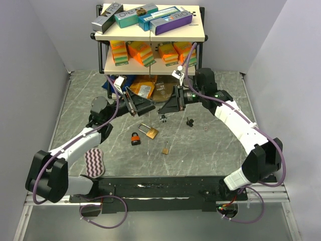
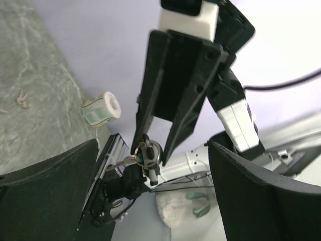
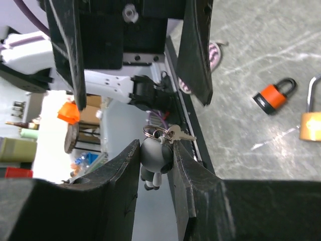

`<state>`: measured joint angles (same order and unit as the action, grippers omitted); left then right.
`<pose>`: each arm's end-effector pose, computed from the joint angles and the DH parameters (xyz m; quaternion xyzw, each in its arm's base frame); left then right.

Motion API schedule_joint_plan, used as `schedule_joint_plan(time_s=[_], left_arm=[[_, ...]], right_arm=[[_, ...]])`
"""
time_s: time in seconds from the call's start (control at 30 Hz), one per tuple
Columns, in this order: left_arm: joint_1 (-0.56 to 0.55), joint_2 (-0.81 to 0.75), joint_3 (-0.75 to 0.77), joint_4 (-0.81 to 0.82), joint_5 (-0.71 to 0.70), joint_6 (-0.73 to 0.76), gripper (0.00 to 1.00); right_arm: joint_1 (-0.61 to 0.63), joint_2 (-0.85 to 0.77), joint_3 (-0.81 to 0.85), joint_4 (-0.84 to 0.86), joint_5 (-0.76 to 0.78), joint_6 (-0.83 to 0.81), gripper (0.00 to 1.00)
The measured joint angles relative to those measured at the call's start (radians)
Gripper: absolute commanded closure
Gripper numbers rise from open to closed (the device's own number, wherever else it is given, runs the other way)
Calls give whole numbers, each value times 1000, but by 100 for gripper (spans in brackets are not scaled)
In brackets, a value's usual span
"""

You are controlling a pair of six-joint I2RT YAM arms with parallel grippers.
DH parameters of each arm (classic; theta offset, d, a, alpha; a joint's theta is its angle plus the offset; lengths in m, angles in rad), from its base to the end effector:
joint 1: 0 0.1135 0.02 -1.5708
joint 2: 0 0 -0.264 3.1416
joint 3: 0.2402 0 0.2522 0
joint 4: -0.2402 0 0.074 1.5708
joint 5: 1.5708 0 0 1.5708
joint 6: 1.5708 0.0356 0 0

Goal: Unlock with the key

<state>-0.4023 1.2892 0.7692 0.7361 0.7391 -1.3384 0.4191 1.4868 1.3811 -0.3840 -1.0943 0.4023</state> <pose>0.2547 -0.1344 0.3190 -0.0125 0.6485 -0.7015 0.2953 0.2863 0.1622 0.3679 -0.2739 0.7300 0.5844 0.2248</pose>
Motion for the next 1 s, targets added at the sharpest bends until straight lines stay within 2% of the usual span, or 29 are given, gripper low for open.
schedule_joint_plan(time_s=[0.1, 0.37, 0.5, 0.63, 0.73, 0.77, 0.9, 1.0], left_arm=[[-5, 11, 3, 62, 42, 9, 4], [-28, 69, 51, 108, 132, 37, 4], [-32, 91, 71, 116, 156, 41, 1], [-44, 119, 106, 124, 180, 44, 6], [-51, 130, 114, 138, 191, 42, 1], [-51, 131, 114, 137, 192, 43, 3], [-53, 129, 138, 25, 163, 76, 4], [-53, 129, 239, -227, 91, 123, 4]], right_arm=[[-6, 0, 0, 45, -26, 43, 100], [-21, -12, 0, 153, -100, 151, 100], [-23, -19, 0, 180, -123, 177, 100], [-24, -19, 0, 190, -129, 185, 100], [-26, -19, 0, 190, -127, 185, 100], [-27, -19, 0, 190, -126, 185, 100], [-42, -25, 1, 157, -94, 153, 100], [-45, -31, 14, 82, -54, 93, 100]])
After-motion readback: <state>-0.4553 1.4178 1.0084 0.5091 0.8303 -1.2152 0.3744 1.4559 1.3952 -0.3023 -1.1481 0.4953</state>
